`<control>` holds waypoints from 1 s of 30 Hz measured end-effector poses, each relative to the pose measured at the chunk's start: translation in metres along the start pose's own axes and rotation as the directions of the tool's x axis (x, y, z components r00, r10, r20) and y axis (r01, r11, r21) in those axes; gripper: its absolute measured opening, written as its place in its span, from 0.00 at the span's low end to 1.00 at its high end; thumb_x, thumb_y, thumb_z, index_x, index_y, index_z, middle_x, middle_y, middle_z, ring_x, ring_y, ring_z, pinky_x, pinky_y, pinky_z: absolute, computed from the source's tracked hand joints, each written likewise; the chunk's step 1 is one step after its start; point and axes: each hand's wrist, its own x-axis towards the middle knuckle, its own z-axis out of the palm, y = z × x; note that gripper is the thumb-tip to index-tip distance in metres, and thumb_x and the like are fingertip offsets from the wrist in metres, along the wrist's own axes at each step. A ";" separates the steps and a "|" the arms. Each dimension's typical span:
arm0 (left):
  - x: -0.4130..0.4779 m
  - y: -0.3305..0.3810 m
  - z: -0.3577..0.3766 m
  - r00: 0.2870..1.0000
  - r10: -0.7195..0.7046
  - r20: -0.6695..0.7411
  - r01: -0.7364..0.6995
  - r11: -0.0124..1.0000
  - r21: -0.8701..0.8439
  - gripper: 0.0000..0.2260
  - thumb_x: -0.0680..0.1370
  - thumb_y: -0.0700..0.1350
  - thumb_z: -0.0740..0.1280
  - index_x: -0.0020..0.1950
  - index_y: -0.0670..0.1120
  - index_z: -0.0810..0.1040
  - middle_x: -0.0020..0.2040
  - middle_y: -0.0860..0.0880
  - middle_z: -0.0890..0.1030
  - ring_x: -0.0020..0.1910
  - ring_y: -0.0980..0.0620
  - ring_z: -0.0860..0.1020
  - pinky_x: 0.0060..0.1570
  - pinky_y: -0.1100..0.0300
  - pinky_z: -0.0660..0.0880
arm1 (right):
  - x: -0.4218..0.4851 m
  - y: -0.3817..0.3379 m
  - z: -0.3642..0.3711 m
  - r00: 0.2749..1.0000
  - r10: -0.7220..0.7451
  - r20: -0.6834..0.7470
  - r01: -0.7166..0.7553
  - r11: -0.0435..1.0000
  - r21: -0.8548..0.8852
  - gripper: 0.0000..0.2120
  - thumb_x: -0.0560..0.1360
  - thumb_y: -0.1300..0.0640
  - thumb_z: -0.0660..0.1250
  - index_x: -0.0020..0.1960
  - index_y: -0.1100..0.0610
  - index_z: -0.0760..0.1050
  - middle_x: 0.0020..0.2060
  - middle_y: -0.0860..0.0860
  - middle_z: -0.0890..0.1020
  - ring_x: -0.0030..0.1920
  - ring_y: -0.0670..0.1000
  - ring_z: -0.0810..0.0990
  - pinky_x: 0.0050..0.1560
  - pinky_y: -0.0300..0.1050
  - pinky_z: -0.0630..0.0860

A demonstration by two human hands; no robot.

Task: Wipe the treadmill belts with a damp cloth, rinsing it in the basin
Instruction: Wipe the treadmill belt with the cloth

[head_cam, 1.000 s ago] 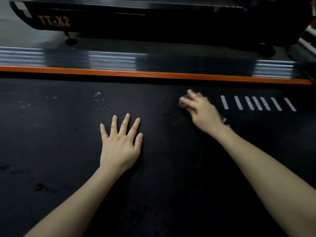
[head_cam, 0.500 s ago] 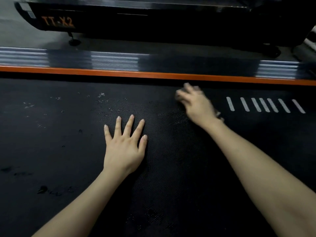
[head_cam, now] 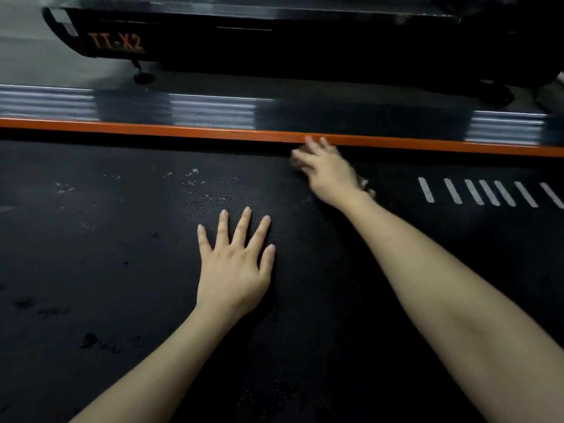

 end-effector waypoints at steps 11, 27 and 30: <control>0.000 0.003 0.000 1.000 -0.018 0.016 0.017 0.999 0.029 0.32 0.73 0.62 0.32 0.77 0.60 0.47 0.79 0.51 0.48 0.77 0.43 0.42 0.72 0.38 0.38 | -0.005 -0.028 0.006 0.997 0.082 0.013 -0.083 0.994 0.073 0.19 0.81 0.54 0.56 0.72 0.48 0.66 0.76 0.48 0.54 0.75 0.61 0.49 0.72 0.51 0.57; -0.001 -0.003 -0.008 0.999 -0.041 0.005 0.041 0.994 -0.098 0.21 0.82 0.51 0.51 0.76 0.59 0.56 0.78 0.54 0.53 0.77 0.48 0.46 0.73 0.42 0.40 | -0.198 -0.078 -0.002 0.978 -0.209 -0.016 0.209 0.966 0.149 0.20 0.75 0.56 0.58 0.65 0.51 0.74 0.70 0.53 0.69 0.66 0.67 0.69 0.63 0.57 0.70; -0.004 -0.006 -0.012 0.999 -0.037 0.004 0.037 0.988 -0.149 0.21 0.82 0.47 0.52 0.76 0.56 0.59 0.78 0.54 0.55 0.77 0.48 0.47 0.73 0.44 0.39 | -0.253 -0.061 -0.016 0.938 -0.344 0.028 0.337 0.931 0.141 0.24 0.71 0.59 0.56 0.65 0.50 0.73 0.70 0.53 0.69 0.67 0.62 0.70 0.65 0.56 0.68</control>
